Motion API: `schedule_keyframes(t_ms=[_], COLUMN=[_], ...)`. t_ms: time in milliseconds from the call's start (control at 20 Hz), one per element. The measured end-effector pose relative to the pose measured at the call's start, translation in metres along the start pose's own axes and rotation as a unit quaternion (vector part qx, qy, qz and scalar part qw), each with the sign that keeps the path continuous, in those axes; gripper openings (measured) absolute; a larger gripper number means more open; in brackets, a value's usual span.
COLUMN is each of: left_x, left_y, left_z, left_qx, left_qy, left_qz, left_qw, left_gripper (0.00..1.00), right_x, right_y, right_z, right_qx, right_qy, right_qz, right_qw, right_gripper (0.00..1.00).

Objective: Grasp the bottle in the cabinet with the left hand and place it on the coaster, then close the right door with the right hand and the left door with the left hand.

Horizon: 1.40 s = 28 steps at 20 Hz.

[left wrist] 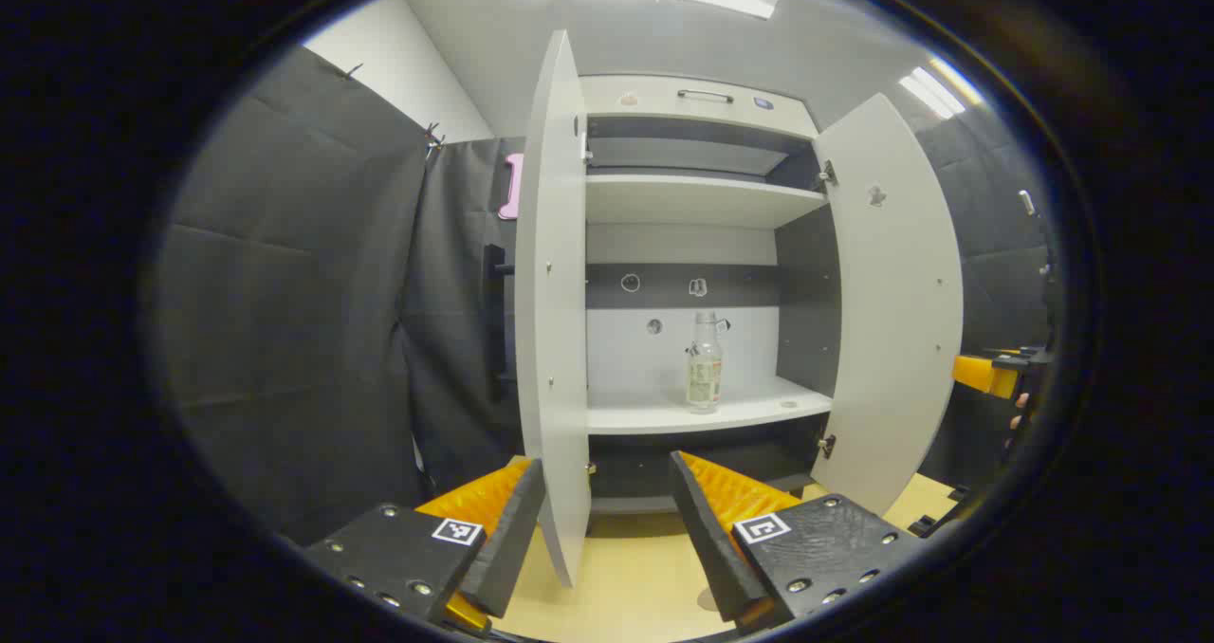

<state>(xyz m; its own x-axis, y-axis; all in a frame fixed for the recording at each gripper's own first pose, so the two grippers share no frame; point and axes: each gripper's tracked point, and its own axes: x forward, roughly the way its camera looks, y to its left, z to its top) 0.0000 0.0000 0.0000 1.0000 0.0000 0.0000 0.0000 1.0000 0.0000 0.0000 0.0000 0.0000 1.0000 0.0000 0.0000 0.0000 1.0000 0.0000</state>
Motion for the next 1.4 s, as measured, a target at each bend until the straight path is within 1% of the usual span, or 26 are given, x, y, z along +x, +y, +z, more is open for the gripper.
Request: schedule_keyframes(t_ms=[300, 500, 550, 600, 700, 800, 950, 1000, 1100, 1200, 1250, 1300, 1400], left_x=[0.004, 0.003, 0.002, 0.001, 0.001, 0.004, 0.012, 0.017, 0.032, 0.058, 0.074, 0.089, 0.124], left_y=[-0.004, -0.004, -0.004, -0.003, -0.003, -0.009, -0.028, -0.039, -0.061, -0.087, -0.099, -0.106, -0.12], left_z=[-0.002, 0.002, 0.003, 0.002, 0.001, -0.001, 0.002, 0.005, 0.008, 0.012, 0.015, 0.018, 0.026], left_qx=[0.011, 0.015, 0.014, 0.014, 0.013, 0.014, 0.026, 0.026, 0.017, 0.008, 0.005, 0.003, -0.005], left_qy=[0.005, 0.003, 0.002, 0.003, 0.007, 0.012, 0.011, 0.008, 0.005, 0.003, 0.002, 0.001, 0.001], left_qz=[-0.013, -0.009, -0.007, -0.006, -0.006, -0.028, -0.059, -0.071, -0.094, -0.118, -0.124, -0.127, -0.128], left_qw=[1.0, 1.0, 1.0, 1.0, 1.0, 0.999, 0.998, 0.997, 0.995, 0.993, 0.992, 0.992, 0.992], left_gripper=[0.81, 0.82, 0.82, 0.81, 0.81, 0.81, 0.82, 0.81, 0.8, 0.81, 0.8, 0.82, 0.81], right_x=[-0.004, -0.006, -0.005, -0.004, -0.003, -0.004, -0.008, -0.011, -0.017, -0.023, -0.024, -0.023, -0.017], right_y=[0.001, -0.002, -0.001, -0.001, -0.001, -0.004, -0.02, -0.027, -0.046, -0.072, -0.084, -0.096, -0.12], right_z=[-0.01, -0.013, -0.012, -0.012, -0.009, -0.007, 0.003, 0.006, 0.01, 0.012, 0.013, 0.011, 0.006], right_qx=[0.006, 0.004, 0.003, 0.003, 0.003, 0.004, 0.019, 0.021, 0.02, 0.02, 0.021, 0.022, 0.024], right_qy=[0.008, 0.008, 0.007, 0.006, 0.001, -0.003, -0.01, -0.013, -0.016, -0.02, -0.023, -0.024, -0.02], right_qz=[-0.01, -0.014, -0.013, -0.013, -0.014, -0.022, -0.054, -0.064, -0.088, -0.118, -0.131, -0.144, -0.166], right_qw=[1.0, 1.0, 1.0, 1.0, 1.0, 1.0, 0.998, 0.998, 0.996, 0.993, 0.991, 0.989, 0.986], right_gripper=[0.99, 0.99, 0.95, 0.99, 0.99, 0.99, 1.0, 0.95, 0.95, 0.95, 0.95, 0.99, 0.99])
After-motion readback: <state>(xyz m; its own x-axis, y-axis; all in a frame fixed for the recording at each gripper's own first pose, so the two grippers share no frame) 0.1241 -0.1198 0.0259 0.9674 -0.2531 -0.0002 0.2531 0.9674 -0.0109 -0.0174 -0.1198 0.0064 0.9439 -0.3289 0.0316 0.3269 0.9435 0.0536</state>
